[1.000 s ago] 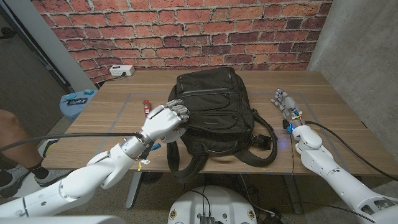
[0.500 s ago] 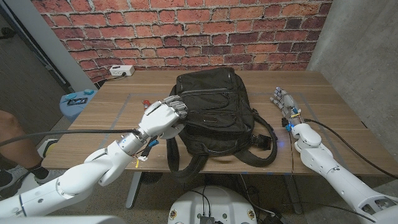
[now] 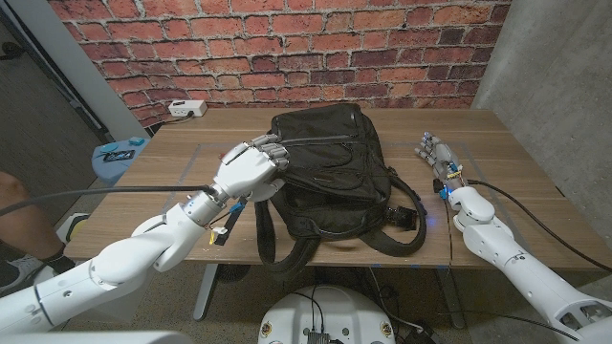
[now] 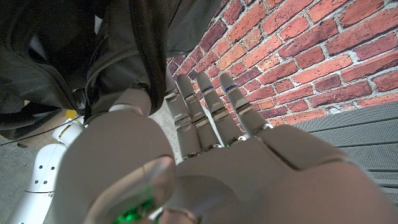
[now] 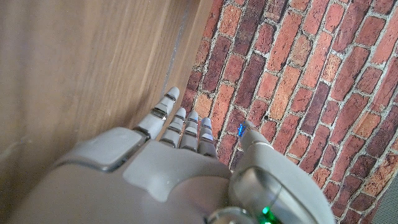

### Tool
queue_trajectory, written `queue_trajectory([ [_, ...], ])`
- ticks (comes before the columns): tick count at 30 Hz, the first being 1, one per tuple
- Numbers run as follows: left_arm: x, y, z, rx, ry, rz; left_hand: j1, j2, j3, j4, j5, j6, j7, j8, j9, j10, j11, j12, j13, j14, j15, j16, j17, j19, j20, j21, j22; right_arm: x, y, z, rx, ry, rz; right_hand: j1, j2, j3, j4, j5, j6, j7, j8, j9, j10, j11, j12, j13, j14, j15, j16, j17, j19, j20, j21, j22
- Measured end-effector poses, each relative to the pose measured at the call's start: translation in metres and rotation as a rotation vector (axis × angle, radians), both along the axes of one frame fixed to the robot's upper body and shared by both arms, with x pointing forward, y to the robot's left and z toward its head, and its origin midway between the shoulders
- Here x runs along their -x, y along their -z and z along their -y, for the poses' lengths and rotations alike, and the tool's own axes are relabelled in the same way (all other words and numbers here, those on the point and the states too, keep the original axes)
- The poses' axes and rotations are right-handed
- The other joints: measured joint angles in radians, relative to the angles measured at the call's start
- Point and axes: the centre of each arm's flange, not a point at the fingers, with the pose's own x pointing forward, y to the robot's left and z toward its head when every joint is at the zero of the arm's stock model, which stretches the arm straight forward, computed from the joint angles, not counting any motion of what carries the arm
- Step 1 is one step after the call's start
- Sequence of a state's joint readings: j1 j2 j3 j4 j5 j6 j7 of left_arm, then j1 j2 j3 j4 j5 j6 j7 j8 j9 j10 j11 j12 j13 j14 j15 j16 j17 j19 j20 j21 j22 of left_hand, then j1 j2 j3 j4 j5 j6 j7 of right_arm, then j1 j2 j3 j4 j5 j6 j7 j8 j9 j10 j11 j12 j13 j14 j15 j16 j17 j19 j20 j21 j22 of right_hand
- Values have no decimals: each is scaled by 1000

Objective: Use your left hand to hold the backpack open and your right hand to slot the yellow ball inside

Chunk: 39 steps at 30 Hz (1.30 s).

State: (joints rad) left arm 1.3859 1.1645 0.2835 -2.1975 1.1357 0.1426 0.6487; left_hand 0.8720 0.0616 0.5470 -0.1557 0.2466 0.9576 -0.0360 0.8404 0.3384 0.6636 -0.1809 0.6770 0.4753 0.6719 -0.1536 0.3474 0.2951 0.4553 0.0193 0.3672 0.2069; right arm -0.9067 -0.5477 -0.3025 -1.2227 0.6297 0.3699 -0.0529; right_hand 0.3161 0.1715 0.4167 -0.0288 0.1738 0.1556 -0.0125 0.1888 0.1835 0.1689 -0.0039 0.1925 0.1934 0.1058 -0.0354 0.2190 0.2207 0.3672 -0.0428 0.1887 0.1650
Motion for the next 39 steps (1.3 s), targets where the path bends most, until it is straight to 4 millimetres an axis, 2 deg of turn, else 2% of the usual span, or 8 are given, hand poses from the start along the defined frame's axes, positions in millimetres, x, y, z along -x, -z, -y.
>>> queue_trajectory([
  [13,-7,-20,-3,11,6,22,-2,1,0,0,0,0,0,10,1,3,-3,4,5,9,-2,0,5,0,0,8,0,3,-11,-5,7,2,8,0,0,0,0,0,0,0,0,0,0,0,0,0,-5,-5,0,-2,0,0,0,0],
  [20,-8,-23,-4,18,14,21,-3,5,0,0,-8,0,0,11,3,3,-3,4,10,9,-2,-4,5,0,0,8,0,11,-18,-8,20,-9,28,11,0,0,0,0,1,1,0,0,0,0,0,0,-4,-4,0,-2,0,0,0,0],
  [21,-10,-29,-5,24,12,32,-3,5,0,0,-8,-1,1,11,3,3,-3,4,10,9,-2,-4,8,0,0,8,0,12,-17,-7,20,10,18,11,0,0,-1,0,4,4,0,0,0,0,0,0,-4,-4,0,-2,0,0,0,0],
  [27,-15,-40,-8,38,18,40,-2,6,0,0,-8,-8,0,11,3,3,-3,7,10,9,-2,-4,9,0,0,8,0,22,-21,-11,33,13,30,15,-4,-3,-9,0,4,4,0,0,0,0,0,0,-4,-4,0,-2,0,0,0,0],
  [33,-14,-37,-4,30,47,14,0,7,0,0,-8,-8,0,18,3,3,-3,7,14,9,-2,-7,14,0,0,8,0,34,-26,-18,49,-10,54,24,-5,2,-19,0,3,4,0,0,0,0,0,0,-4,-4,0,-7,0,0,0,0],
  [34,-24,-51,-8,41,36,40,0,7,0,0,-8,-8,0,18,3,3,-3,7,14,9,-2,-7,14,0,0,8,0,34,-25,-15,56,42,42,25,-6,3,-20,0,3,4,0,0,0,0,0,0,-4,-4,0,-7,0,0,0,0],
  [39,-30,-58,-9,35,46,39,1,8,0,0,-8,-8,0,18,3,3,-3,7,16,9,-2,-7,19,0,0,14,0,41,-29,-19,83,55,53,37,-11,5,-33,0,11,4,4,0,0,0,0,0,-4,-4,0,-12,0,0,0,0],
])
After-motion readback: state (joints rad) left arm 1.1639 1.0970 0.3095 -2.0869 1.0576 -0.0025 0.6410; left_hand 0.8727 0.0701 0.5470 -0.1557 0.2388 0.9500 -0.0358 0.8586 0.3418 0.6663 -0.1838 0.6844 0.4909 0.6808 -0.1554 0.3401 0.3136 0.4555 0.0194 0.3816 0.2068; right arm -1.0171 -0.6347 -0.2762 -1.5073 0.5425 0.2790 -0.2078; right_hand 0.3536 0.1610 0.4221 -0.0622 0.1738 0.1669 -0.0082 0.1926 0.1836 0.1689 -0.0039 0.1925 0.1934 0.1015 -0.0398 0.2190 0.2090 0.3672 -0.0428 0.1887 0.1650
